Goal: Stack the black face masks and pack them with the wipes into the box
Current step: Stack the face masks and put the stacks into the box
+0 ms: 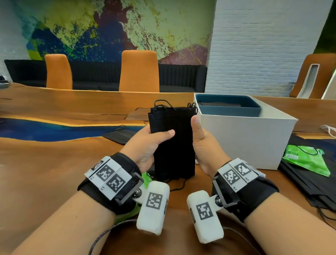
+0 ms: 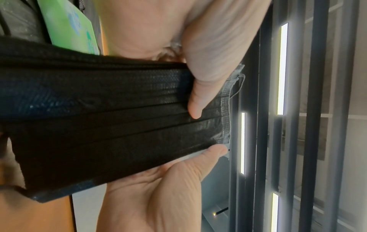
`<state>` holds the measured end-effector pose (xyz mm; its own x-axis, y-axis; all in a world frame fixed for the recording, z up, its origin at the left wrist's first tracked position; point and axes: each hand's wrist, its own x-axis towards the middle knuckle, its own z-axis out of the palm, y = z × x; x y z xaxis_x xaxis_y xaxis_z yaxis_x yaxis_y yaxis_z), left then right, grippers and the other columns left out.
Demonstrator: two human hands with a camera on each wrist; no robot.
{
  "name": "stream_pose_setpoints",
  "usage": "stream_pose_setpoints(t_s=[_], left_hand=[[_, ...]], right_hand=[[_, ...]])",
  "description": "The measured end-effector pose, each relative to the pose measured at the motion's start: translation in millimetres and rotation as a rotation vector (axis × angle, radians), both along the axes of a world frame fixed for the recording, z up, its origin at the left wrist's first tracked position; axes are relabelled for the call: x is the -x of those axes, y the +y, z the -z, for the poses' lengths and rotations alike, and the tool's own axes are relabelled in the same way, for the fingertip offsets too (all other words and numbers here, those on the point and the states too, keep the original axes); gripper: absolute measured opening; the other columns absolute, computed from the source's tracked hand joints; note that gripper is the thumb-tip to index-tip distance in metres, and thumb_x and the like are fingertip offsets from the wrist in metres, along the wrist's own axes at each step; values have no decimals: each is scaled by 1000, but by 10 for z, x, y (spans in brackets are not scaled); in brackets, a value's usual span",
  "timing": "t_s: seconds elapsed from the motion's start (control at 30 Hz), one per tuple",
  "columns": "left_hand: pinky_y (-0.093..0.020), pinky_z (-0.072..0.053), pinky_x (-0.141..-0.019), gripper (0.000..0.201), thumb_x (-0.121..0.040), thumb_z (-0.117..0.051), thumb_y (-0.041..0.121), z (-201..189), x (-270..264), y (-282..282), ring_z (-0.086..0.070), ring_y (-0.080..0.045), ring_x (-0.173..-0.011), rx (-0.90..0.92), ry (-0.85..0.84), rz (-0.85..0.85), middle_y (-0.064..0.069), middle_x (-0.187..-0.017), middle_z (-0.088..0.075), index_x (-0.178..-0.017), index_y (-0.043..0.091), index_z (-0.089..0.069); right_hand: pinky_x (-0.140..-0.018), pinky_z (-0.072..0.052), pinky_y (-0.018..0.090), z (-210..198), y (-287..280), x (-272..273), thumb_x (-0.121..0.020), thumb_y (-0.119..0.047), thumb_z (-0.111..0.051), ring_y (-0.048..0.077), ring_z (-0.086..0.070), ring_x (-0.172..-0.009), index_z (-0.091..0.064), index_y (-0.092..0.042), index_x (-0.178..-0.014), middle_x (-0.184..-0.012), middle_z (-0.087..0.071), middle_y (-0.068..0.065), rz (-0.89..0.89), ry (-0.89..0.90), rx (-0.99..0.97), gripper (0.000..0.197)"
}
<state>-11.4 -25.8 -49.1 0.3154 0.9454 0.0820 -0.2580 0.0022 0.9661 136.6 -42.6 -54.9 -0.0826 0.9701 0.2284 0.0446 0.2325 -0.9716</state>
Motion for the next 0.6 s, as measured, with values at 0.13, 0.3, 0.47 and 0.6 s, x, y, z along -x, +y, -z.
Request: stream_pose_setpoints(t_s=[0.13, 0.3, 0.47, 0.6], left_hand=[[-44, -51, -89, 30, -91, -58, 13, -47, 43, -1, -63, -27, -108, 4, -56, -62, -9, -113, -69, -121, 14, -60], [-40, -56, -70, 37, -95, -53, 30, -163, 168, 88, -67, -30, -102, 87, -309, -154, -14, -115, -68, -127, 12, -56], [-41, -52, -68, 39, -95, -48, 40, -215, 129, 30, -71, -30, -86, 147, -326, -126, -16, -104, -72, -116, 10, -63], [-42, -51, -63, 40, -98, -44, 38, -270, 63, 8, -68, -32, -88, 206, -302, -137, -18, -103, -71, -118, 7, -61]], right_hand=[[-91, -51, 38, -18, -15, -27, -77, -68, -34, 16, -67, -100, -64, -27, -107, -108, -71, 2, -10, -48, 45, 59], [-102, -43, 49, 18, -5, -13, -69, -82, -43, 20, -59, -109, -61, -21, -111, -113, -66, 3, 1, -180, 103, 76], [-88, -56, 38, 24, 6, 35, -90, -39, -58, 20, -67, -97, -62, -13, -109, -105, -69, 8, -16, -183, 97, 32], [-89, -55, 37, -51, -6, -2, -87, -26, -67, 21, -68, -96, -64, -12, -108, -104, -71, 9, 8, -56, 103, 25]])
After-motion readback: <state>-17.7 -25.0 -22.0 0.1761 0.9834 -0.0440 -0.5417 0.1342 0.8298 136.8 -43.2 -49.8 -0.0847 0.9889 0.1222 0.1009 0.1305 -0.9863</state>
